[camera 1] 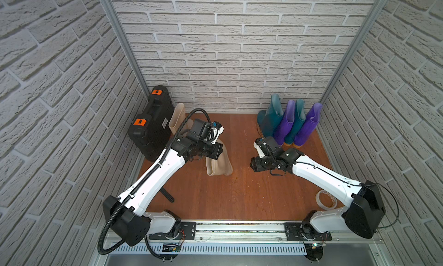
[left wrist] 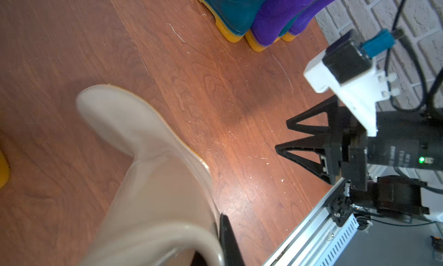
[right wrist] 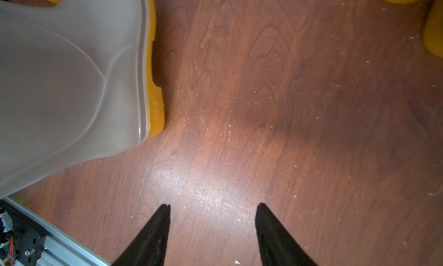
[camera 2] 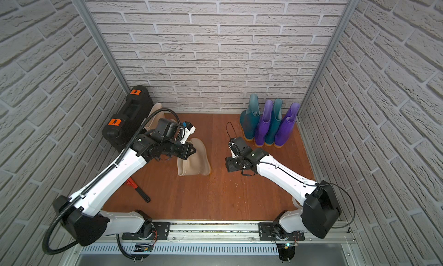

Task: Match and arrange rain boots in pairs
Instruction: Adjust the rain boot at the center of the board.

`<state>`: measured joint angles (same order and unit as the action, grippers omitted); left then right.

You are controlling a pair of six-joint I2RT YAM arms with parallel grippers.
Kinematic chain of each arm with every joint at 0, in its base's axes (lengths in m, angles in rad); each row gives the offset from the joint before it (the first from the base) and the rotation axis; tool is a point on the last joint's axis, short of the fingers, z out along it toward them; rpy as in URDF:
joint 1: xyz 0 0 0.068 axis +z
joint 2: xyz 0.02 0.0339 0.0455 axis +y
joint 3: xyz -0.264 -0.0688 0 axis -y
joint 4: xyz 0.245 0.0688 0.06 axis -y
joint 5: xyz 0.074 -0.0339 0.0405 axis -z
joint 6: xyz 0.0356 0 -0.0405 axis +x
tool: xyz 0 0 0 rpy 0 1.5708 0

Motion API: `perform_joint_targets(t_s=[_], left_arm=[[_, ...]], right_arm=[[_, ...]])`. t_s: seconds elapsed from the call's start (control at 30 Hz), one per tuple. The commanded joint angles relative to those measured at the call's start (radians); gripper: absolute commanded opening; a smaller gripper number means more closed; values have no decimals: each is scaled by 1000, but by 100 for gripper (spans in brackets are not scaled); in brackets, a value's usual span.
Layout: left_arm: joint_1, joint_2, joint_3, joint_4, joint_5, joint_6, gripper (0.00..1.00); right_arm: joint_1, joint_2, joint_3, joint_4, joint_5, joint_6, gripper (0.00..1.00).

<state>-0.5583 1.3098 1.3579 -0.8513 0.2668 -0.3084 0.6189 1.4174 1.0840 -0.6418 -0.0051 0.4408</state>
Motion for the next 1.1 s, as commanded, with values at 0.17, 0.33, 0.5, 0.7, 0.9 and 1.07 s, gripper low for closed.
perform_joint_targets(t_s=[0.17,0.33,0.5,0.7,0.9,1.07], left_arm=[[8,56,117,-34,14,90,0],[10,87,137,-50,8,104,0],[12,104,149,-56,3,100,17],[11,95,188,-45,2,92,52],[-1,74,243,-60,-31,56,68],[-22,21,243,-55,-139,-17,78]], right_arm=[[30,154,94,189,-119,16,59],[49,221,125,214,-143,21,58],[53,244,131,223,-157,19,58],[53,253,131,225,-155,17,58],[53,257,130,223,-150,12,58],[53,247,125,219,-141,6,58]])
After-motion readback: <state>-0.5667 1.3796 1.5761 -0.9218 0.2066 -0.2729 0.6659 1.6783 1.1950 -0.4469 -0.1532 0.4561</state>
